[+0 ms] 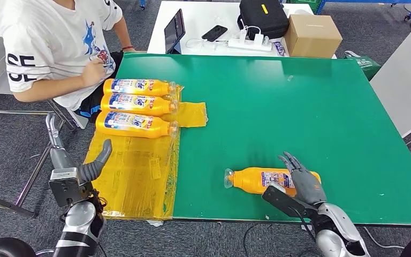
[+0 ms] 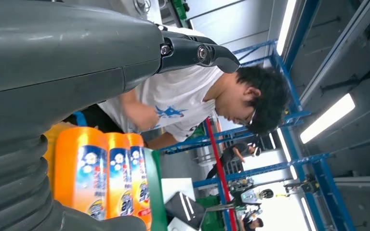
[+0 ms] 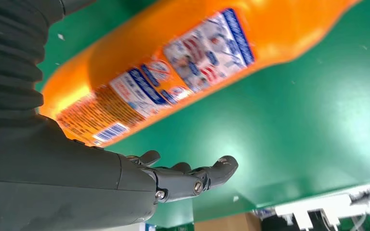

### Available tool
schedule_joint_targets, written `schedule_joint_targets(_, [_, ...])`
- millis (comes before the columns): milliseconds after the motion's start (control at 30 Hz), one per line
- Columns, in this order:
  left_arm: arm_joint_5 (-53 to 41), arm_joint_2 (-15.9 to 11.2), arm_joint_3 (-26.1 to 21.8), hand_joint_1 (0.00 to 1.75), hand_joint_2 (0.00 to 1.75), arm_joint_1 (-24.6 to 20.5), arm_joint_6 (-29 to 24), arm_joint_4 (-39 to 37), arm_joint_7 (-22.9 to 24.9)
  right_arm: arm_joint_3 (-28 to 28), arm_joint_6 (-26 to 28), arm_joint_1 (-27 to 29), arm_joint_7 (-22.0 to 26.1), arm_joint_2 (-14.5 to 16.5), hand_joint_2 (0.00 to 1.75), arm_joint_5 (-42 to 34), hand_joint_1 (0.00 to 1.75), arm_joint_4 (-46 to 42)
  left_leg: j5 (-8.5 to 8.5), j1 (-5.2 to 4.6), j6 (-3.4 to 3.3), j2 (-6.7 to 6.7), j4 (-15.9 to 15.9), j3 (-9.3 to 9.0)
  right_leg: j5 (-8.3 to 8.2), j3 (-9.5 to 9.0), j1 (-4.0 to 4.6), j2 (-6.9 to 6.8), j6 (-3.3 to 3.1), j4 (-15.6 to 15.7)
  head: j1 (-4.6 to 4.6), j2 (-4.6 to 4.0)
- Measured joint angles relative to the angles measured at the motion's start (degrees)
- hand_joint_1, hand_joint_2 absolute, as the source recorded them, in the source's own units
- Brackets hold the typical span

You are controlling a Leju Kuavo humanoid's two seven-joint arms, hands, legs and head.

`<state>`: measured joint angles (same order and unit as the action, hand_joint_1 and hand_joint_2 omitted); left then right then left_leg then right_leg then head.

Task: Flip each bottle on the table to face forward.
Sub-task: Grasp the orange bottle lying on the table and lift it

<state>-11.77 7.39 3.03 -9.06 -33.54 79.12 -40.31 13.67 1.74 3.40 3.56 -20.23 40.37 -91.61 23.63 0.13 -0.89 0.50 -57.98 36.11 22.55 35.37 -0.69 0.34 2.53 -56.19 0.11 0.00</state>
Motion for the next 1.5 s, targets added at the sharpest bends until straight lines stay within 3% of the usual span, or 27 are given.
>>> schedule_joint_targets(400, [-0.2, 0.0, 0.7, 0.00, 1.75, -0.3, 0.0, -2.2, 0.0, -0.3, -0.7, 0.8, -0.1, -1.7, 1.75, -0.4, 0.00, -0.6, 0.00, 0.02, 0.00, -0.01, 0.0, -0.01, 0.00, 0.01, 0.03, 0.01, 0.00, 0.0, -0.01, 0.00])
schedule_joint_targets(600, [0.3, 0.2, 0.9, 0.00, 1.75, -1.1, 1.3, -3.8, 0.0, -0.3, -4.4, 0.0, -1.5, -2.8, 1.75, -1.3, 0.00, 0.3, 0.00, 0.00, 0.00, 0.00, 0.0, 0.00, 0.00, 0.00, 0.01, 0.00, 0.00, 0.0, -0.01, 0.00])
schedule_joint_targets(833, [1.2, 0.6, 1.8, 0.00, 1.75, -2.5, 3.1, -7.1, 0.0, -0.3, -8.8, -4.1, -1.9, -4.6, 1.75, -4.7, 0.00, 6.5, -0.03, -0.02, -0.03, 0.01, 0.0, -0.02, -0.02, -0.02, -0.02, 0.00, 0.01, 0.0, 0.00, 0.00])
schedule_joint_targets(1067, [1.7, 1.3, 2.7, 0.00, 1.75, -3.7, 4.7, -10.8, 0.0, -0.3, -9.8, -7.9, -2.9, -6.6, 1.75, -4.6, 0.00, 13.9, -0.02, -0.01, -0.03, -0.01, 0.0, -0.05, -0.02, -0.05, -0.01, 0.02, 0.01, 0.0, -0.01, 0.00])
schedule_joint_targets(1500, [1.8, 2.1, 3.5, 0.00, 1.75, -4.9, 5.4, -14.3, 0.0, 0.0, -7.9, -12.5, -3.5, -5.8, 1.75, -2.4, 0.00, 22.9, -0.02, -0.01, -0.04, -0.04, 0.0, -0.25, -0.07, -0.22, -0.01, 0.05, 0.06, 0.0, 0.00, 0.00])
